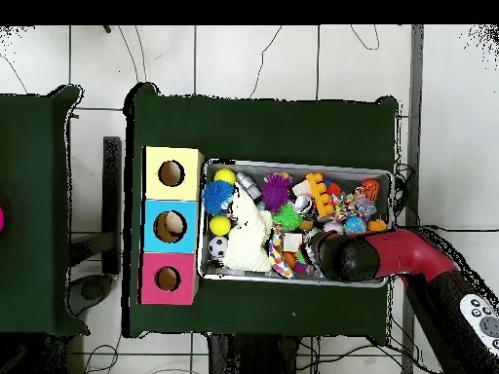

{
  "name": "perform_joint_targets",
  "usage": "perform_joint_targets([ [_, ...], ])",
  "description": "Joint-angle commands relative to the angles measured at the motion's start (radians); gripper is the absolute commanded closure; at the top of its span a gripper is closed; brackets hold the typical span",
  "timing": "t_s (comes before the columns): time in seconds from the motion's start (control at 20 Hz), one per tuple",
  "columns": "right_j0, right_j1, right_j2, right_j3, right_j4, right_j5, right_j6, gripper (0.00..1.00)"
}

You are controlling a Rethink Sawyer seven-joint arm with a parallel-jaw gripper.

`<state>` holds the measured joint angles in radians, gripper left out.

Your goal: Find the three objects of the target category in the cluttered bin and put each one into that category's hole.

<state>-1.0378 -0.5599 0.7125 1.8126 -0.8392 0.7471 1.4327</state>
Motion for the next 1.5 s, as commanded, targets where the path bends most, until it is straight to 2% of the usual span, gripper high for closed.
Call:
perform_joint_targets([
  [0.05, 0.009, -0.002, -0.047, -0.089, -0.055, 0.122, -0.238, 0.0],
  [0.45, -0.01, -0.025, -0.047, -0.07, -0.055, 0.157, -0.266, 0.0],
  [1.5, 0.025, -0.045, -0.066, -0.103, -0.088, 0.263, -0.298, 0.0],
])
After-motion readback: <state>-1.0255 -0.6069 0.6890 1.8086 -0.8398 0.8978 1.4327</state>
